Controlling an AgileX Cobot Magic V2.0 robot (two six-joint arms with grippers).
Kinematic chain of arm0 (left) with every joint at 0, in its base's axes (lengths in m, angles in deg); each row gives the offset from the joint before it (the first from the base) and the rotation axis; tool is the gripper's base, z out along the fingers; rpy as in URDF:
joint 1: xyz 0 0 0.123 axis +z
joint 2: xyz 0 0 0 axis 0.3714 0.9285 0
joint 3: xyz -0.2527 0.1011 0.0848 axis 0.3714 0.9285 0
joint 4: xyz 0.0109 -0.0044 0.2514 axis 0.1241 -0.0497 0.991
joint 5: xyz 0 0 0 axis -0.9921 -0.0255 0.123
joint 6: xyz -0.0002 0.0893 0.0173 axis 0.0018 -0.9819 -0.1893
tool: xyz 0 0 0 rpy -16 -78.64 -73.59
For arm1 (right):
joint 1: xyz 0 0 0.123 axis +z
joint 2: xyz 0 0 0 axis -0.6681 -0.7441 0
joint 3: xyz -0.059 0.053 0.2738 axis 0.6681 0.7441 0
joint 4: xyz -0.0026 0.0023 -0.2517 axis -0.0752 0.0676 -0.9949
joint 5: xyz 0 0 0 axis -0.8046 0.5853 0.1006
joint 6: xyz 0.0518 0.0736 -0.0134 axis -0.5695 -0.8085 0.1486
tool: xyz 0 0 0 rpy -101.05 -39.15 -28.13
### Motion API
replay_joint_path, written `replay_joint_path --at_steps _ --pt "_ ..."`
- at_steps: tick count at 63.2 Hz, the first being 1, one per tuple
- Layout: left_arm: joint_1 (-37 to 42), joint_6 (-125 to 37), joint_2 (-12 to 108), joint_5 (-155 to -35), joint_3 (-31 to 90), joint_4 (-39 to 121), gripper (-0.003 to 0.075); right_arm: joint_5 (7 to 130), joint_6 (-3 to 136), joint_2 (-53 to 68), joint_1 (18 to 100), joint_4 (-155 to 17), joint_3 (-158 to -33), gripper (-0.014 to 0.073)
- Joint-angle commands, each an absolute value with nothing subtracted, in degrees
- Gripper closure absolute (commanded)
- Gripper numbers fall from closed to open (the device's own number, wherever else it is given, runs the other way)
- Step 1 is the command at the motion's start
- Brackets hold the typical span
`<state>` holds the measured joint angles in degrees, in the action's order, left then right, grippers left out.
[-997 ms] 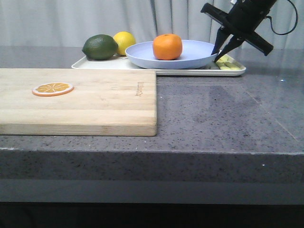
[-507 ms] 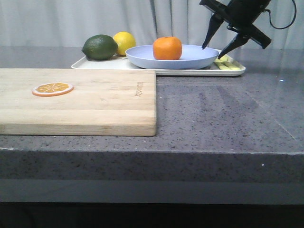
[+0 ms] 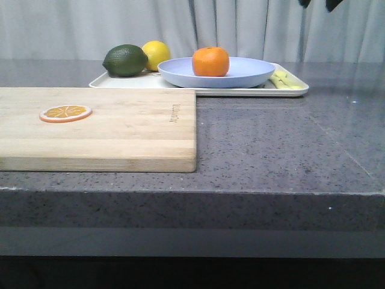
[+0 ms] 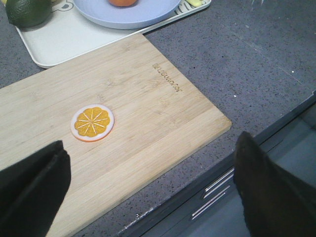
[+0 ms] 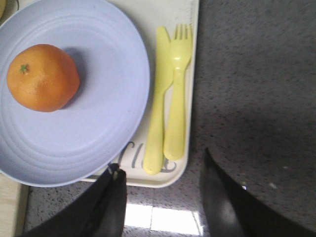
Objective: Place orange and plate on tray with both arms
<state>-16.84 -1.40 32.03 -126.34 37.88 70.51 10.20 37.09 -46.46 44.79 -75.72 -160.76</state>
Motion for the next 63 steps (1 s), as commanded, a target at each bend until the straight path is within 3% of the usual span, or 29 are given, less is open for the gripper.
replay_joint_path --at_steps 1,28,63 --pt "-16.59 -0.82 31.81 -122.12 36.4 70.65 0.0068 12.96 39.76 -38.94 44.75 -77.92 -157.67 0.0221" --pt "-16.59 -0.82 31.81 -122.12 36.4 70.65 0.0068 32.34 48.09 -6.82 44.75 -77.86 -117.68 0.0221" --pt "-16.59 -0.82 31.81 -122.12 36.4 70.65 0.0068 32.35 51.73 29.6 44.75 -77.86 -87.03 0.0221"
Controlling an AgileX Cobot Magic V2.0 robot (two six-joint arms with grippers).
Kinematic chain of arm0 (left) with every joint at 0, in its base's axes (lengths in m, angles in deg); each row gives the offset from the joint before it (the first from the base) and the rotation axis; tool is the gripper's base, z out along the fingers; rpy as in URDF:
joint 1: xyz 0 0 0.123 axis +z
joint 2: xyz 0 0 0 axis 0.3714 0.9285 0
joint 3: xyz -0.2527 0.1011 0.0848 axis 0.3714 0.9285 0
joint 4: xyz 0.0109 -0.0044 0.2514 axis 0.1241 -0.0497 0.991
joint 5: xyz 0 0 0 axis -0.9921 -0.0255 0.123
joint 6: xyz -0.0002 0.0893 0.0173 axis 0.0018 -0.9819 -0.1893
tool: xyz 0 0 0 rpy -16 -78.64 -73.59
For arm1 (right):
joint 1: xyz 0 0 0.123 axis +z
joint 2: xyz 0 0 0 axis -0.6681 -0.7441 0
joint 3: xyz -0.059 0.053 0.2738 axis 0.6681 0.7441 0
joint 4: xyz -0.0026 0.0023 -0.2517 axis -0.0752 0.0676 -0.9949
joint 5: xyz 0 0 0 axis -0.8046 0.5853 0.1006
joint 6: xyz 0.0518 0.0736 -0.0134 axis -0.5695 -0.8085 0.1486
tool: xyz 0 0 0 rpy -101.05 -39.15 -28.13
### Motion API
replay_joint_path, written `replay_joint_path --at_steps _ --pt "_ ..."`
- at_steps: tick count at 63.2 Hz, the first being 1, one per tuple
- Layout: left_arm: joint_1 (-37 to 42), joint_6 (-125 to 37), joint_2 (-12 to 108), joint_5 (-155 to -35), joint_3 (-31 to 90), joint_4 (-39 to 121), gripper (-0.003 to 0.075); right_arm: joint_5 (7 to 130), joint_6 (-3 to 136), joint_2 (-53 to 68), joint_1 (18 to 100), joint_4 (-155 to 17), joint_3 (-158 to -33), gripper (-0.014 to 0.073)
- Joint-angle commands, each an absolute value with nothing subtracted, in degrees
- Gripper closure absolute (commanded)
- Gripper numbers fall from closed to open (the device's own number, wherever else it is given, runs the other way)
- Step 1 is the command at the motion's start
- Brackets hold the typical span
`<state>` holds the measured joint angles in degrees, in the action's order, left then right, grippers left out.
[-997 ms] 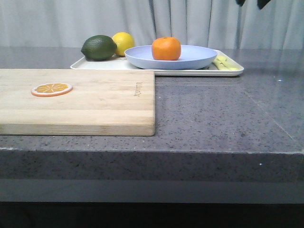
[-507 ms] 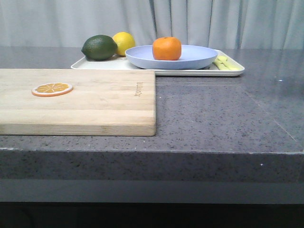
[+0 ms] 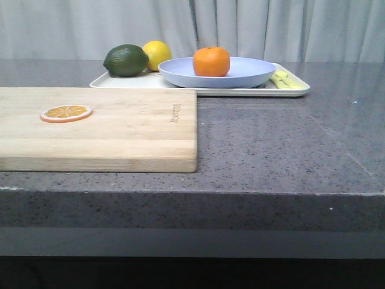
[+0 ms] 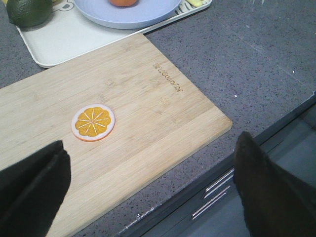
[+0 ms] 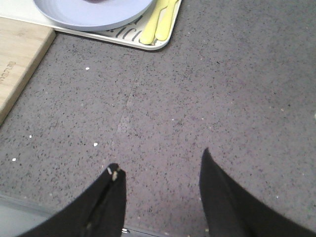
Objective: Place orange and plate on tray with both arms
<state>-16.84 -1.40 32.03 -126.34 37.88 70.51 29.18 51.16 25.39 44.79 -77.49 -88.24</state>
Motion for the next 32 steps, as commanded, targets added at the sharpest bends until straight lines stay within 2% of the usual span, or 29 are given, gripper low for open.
replay_joint_path --at_steps 1,20,32 --pt "-16.59 -0.82 31.81 -122.12 36.4 70.65 0.0068 32.14 51.73 30.41 44.75 -77.86 -86.27 0.0221" --pt "-16.59 -0.82 31.81 -122.12 36.4 70.65 0.0068 30.25 51.73 45.11 44.75 -77.86 -77.55 0.0221" --pt "-16.59 -0.82 31.81 -122.12 36.4 70.65 0.0068 30.06 51.73 49.24 44.75 -77.86 -74.23 0.0221"
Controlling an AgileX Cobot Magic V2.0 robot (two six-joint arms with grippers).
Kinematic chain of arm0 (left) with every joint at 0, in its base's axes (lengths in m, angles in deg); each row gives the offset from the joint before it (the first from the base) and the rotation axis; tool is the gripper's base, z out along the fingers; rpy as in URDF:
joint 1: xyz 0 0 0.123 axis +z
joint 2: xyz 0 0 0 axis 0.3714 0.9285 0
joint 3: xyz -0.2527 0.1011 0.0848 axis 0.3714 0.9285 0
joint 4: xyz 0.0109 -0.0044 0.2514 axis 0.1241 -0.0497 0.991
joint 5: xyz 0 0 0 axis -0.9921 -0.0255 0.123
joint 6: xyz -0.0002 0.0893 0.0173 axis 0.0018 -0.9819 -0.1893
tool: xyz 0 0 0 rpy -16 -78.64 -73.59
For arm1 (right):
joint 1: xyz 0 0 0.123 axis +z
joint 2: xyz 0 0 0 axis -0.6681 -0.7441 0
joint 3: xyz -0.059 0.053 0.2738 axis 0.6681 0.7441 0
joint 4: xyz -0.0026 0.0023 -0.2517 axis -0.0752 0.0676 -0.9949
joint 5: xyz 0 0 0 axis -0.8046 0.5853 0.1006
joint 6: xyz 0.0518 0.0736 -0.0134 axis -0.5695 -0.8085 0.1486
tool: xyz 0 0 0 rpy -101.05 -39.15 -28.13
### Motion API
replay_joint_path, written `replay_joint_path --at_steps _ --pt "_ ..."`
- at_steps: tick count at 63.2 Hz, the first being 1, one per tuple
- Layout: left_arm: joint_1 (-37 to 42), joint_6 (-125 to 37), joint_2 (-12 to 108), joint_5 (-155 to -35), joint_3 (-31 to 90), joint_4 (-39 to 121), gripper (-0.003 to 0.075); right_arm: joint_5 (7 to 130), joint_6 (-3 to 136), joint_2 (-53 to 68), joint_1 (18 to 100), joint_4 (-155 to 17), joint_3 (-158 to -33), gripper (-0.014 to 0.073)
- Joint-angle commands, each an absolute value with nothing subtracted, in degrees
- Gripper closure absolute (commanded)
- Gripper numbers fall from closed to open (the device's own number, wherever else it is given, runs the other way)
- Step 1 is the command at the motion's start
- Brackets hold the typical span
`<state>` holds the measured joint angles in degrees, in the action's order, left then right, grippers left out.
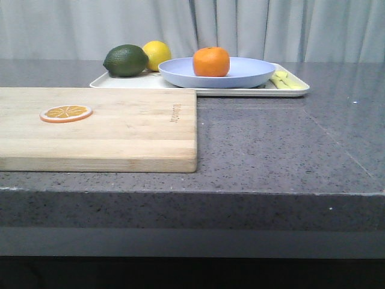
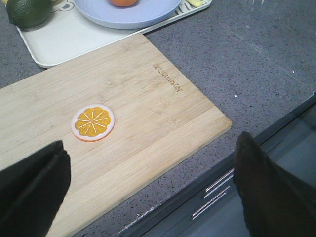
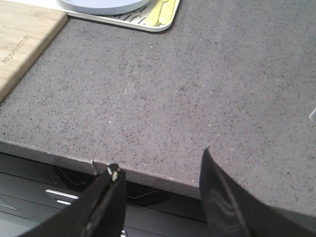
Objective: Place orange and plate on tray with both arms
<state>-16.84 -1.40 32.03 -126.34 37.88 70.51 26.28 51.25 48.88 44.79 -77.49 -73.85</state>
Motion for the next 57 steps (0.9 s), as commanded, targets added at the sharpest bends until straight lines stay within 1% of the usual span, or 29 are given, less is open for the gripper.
replay_joint_path --at_steps 1,5,8,10,14,17,21,22,27,32,37,38,39,46,57 --pt "-16.59 -0.82 31.81 -122.12 36.4 70.65 0.0068 29.9 51.73 49.32 44.75 -77.86 -74.11 0.0221" --pt "-16.59 -0.82 31.81 -122.12 36.4 70.65 0.0068 29.35 51.73 49.31 44.75 -77.86 -74.03 0.023" --pt "-16.59 -0.82 31.81 -122.12 36.4 70.65 0.0069 29.29 51.73 49.31 44.75 -77.86 -74.03 0.0257" --pt "-16.59 -0.82 31.81 -122.12 36.4 70.65 0.0079 29.29 51.73 49.31 44.75 -77.86 -74.03 0.0285" --pt "-16.59 -0.82 31.81 -122.63 36.4 70.65 0.0113 29.29 51.73 49.31 44.75 -77.86 -74.03 0.0375" --pt "-16.59 -0.82 31.81 -123.15 36.4 70.65 0.0164 29.29 51.73 49.31 44.75 -77.86 -74.03 0.0433" --pt "-16.59 -0.82 31.81 -123.74 36.4 70.65 0.026 29.29 51.73 49.31 44.75 -77.86 -74.03 0.0515" --pt "-16.59 -0.82 31.81 -123.83 36.4 70.65 0.0271 29.29 51.73 49.31 44.75 -77.86 -74.03 0.054" --pt "-16.59 -0.82 31.81 -124.23 36.4 70.65 0.0402 29.29 51.73 49.31 44.75 -77.86 -74.03 0.0613" --pt "-16.59 -0.82 31.81 -124.23 36.4 70.65 0.0514 29.22 51.73 49.31 44.75 -77.86 -74.03 0.068" --pt "-16.59 -0.82 31.81 -124.23 36.4 70.65 0.0612 29.17 51.73 49.31 44.75 -77.86 -74.03 0.0715" --pt "-16.59 -0.82 31.81 -124.23 36.4 70.65 0.0619 29.17 51.73 49.31 44.75 -77.86 -74.03 0.0713" --pt "-16.59 -0.82 31.81 -124.23 36.4 70.65 0.065 29.17 51.73 49.31 44.75 -77.86 -74.03 0.0712" --pt "-16.59 -0.82 31.81 -124.23 36.4 70.65 0.0738 29.44 51.67 49.31 44.75 -77.86 -74.03 0.0712" --pt "-16.59 -0.82 31.81 -124.23 36.4 70.65 0.074 29.59 51.67 49.31 44.75 -77.86 -74.03 0.0712"
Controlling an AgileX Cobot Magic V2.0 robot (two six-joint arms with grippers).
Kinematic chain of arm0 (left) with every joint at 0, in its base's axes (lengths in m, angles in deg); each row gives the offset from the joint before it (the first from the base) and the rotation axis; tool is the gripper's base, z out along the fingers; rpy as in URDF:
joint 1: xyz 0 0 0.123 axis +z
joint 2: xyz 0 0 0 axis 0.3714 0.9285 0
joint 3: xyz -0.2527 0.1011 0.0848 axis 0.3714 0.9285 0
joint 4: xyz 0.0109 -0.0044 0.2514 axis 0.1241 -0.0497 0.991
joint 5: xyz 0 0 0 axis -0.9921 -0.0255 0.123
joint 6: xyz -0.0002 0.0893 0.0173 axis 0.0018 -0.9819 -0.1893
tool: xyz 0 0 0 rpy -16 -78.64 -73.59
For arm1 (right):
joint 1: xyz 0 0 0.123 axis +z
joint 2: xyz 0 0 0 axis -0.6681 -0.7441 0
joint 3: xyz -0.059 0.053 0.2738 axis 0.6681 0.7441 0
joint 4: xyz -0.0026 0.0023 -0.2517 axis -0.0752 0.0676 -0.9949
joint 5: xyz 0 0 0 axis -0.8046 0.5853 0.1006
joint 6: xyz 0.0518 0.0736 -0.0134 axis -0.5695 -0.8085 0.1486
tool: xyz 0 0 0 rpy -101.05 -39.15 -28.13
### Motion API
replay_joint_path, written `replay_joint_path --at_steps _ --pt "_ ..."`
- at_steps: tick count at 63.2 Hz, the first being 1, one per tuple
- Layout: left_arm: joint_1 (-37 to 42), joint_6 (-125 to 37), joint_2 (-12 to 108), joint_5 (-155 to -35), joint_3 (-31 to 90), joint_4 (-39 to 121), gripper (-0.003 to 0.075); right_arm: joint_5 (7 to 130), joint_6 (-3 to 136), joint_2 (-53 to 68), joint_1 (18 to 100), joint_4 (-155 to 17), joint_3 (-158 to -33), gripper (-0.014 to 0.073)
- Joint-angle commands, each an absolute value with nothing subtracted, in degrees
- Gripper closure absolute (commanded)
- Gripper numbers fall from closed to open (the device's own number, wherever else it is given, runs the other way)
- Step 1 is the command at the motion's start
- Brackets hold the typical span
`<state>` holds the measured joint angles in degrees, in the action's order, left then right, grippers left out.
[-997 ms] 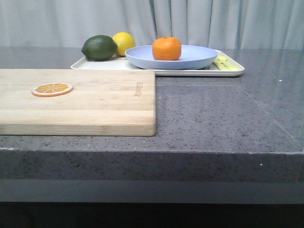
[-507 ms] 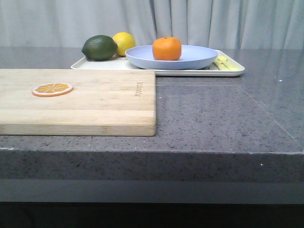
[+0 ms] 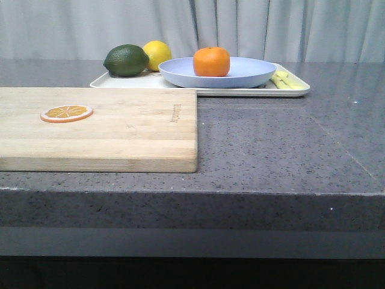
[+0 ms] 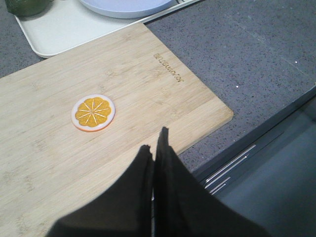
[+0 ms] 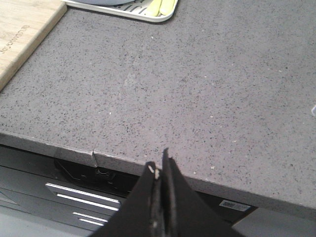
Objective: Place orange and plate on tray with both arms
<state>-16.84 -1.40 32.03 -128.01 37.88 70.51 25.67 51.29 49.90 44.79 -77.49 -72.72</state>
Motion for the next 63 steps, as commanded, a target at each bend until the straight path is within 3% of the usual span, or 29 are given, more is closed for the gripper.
replay_joint_path --at_steps 1,34,63 --pt "-16.59 -0.82 31.81 -124.23 36.4 70.65 0.074 29.59 51.67 49.31 44.75 -77.86 -74.03 0.0712" --pt "-16.5 -0.82 31.07 -123.05 37.67 70.65 0.074 29.44 51.67 49.31 44.75 -77.86 -74.03 0.0712" --pt "-12.84 -0.82 22.84 -120.66 51.99 70.52 0.074 29.39 51.67 49.31 44.75 -77.86 -74.03 0.0712"
